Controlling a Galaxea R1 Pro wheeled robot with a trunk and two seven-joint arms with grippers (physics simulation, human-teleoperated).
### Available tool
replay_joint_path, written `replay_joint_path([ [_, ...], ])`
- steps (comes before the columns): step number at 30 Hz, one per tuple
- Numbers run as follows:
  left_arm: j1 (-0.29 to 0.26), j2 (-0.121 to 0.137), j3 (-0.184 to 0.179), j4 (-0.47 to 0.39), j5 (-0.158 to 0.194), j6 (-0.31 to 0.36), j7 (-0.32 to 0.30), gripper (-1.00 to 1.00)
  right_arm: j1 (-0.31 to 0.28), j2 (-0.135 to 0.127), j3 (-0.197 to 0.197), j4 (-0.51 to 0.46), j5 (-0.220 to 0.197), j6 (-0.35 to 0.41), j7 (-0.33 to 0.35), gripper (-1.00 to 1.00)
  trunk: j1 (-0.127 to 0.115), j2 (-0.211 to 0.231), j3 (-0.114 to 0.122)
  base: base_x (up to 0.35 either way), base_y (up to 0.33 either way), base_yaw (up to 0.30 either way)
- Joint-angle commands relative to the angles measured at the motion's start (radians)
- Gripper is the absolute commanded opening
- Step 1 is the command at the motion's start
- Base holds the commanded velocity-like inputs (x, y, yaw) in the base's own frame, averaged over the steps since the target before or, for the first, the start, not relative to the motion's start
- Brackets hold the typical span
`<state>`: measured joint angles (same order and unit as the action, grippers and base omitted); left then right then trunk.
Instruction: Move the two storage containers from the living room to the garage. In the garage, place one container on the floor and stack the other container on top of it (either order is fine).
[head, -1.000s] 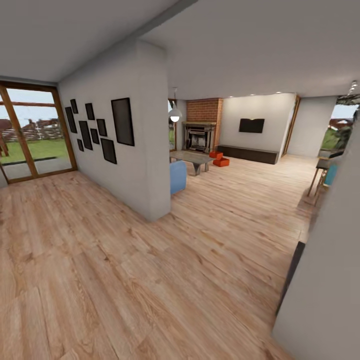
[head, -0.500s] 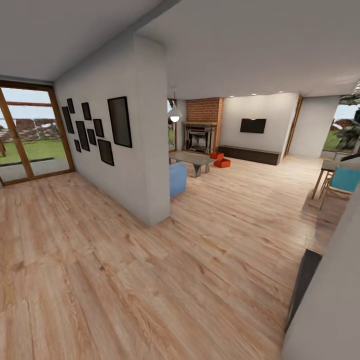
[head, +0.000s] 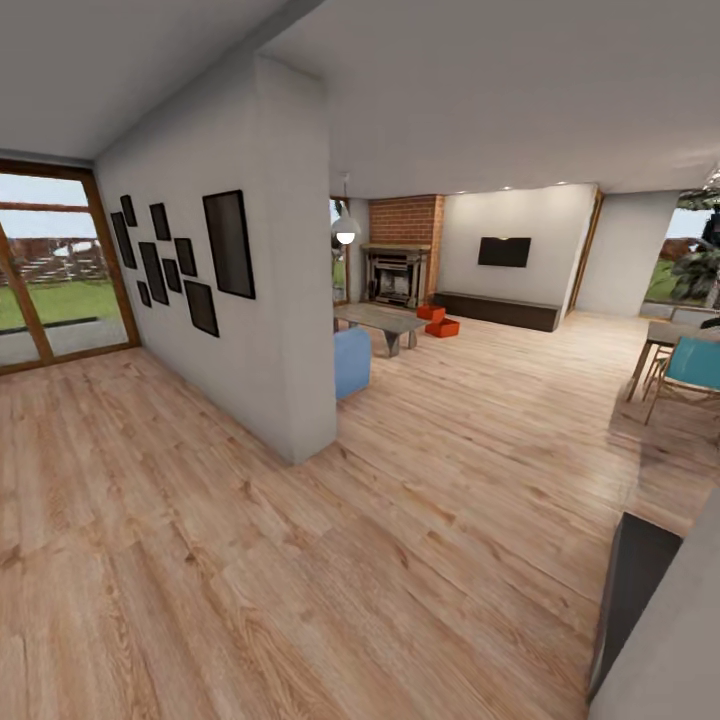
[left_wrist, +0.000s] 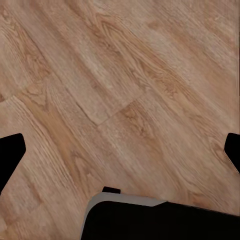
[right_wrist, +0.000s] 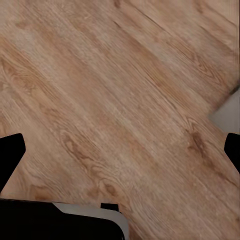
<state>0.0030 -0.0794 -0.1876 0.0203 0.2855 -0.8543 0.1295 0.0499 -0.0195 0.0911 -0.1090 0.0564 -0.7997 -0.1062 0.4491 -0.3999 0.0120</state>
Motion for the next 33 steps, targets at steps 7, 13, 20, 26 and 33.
replay_joint_path([
  [7,0.0,0.002,-0.009,0.001,0.005,-0.005,0.008,1.0,0.001,0.0,0.007,-0.001,0.006,0.0,-0.01,1.0,0.001,0.0,0.0,0.325,0.037,-0.261],
  [13,0.0,0.002,-0.009,0.001,0.006,-0.006,0.007,1.0,0.001,0.0,0.007,-0.001,0.006,0.001,-0.01,1.0,0.001,0.0,0.0,0.325,0.001,-0.261],
  [20,0.0,0.003,-0.009,0.001,0.005,-0.006,0.007,1.0,0.001,0.0,0.007,-0.001,0.006,0.002,-0.01,1.0,0.001,0.0,0.0,0.325,0.0,-0.269],
  [26,0.0,0.003,-0.009,0.001,0.005,-0.006,0.007,1.0,0.001,0.0,0.007,-0.001,0.006,0.002,-0.011,1.0,0.001,0.0,0.0,0.325,0.0,-0.171],
  [33,0.0,0.002,-0.009,0.001,0.005,-0.005,0.007,1.0,0.001,0.0,0.007,-0.001,0.006,0.001,-0.012,1.0,0.001,0.0,0.0,0.325,0.045,-0.015],
])
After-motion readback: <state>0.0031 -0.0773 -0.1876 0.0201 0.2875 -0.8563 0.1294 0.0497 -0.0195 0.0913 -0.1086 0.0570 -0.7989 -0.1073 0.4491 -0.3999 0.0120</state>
